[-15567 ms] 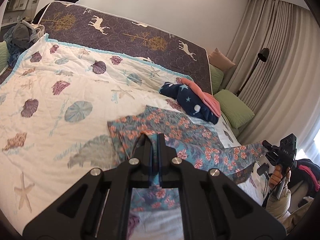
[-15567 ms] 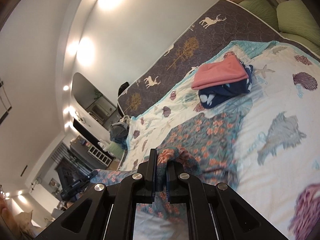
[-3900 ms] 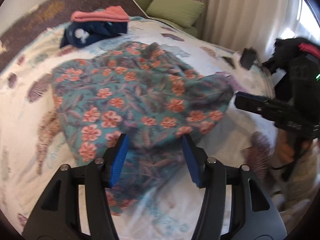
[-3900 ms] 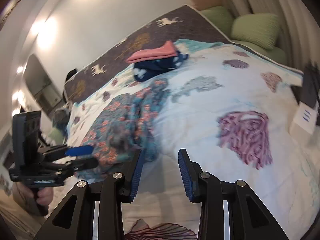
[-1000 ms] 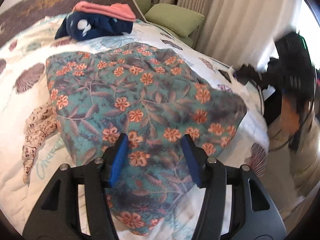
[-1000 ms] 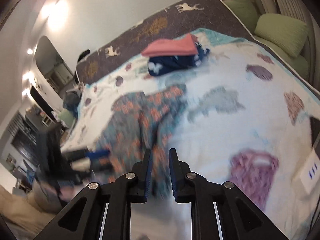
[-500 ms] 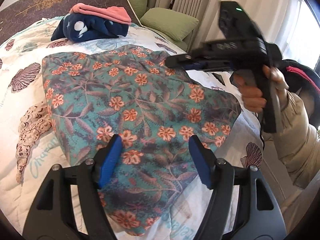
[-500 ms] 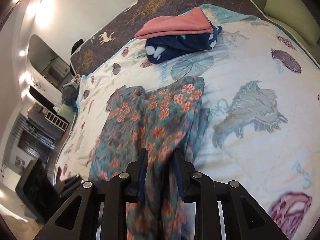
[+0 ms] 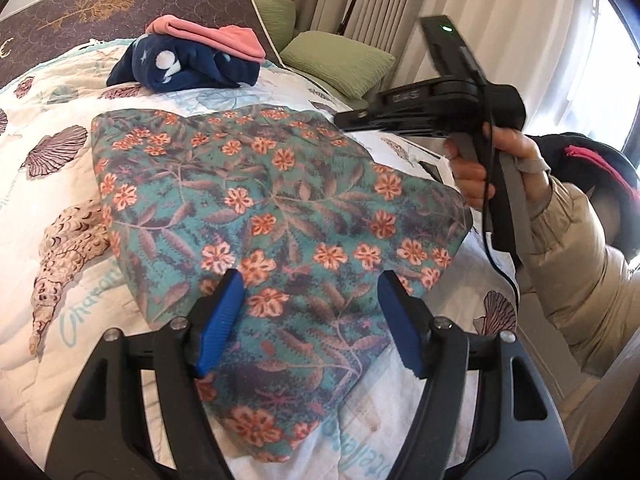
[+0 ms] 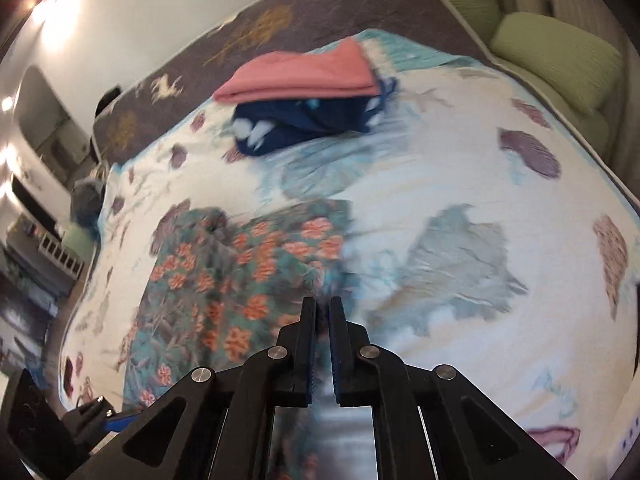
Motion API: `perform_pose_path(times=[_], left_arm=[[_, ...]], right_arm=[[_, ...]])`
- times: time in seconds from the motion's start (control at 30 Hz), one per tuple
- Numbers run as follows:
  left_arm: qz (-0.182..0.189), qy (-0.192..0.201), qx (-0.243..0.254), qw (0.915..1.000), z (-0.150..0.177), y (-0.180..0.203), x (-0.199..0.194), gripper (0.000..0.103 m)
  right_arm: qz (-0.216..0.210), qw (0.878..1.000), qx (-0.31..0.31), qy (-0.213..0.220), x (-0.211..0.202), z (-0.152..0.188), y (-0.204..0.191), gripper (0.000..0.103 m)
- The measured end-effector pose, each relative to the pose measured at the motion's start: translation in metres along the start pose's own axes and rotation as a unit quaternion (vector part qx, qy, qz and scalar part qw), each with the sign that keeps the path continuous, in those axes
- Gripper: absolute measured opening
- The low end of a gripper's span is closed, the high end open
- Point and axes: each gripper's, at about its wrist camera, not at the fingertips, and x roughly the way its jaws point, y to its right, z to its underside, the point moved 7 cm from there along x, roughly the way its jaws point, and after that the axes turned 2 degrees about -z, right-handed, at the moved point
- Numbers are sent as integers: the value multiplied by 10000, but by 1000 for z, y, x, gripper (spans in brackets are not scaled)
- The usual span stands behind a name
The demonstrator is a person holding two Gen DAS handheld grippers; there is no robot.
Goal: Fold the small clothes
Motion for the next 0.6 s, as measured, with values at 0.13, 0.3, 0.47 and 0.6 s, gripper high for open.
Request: perform_pose_path(times=[0.13,0.3,0.47,0.6], left_arm=[[-110,-3,20,9999,-5,2,-7,70],[-342,75,-42,9994,-10,-11,-12,70],[-743,-35,31,9972,10,-28,-10,70],[-877,-63,39,9961,16,-32,-17,70]], right_arm=[[-114,9992,180,346,-35,-4,9,7],[-406,9970,-624,-195,-49,32,-29,11],[83,9870,-1367,-845,-33,102,-43,14],[142,9899,-1312,-513,-53,103,-43,15]])
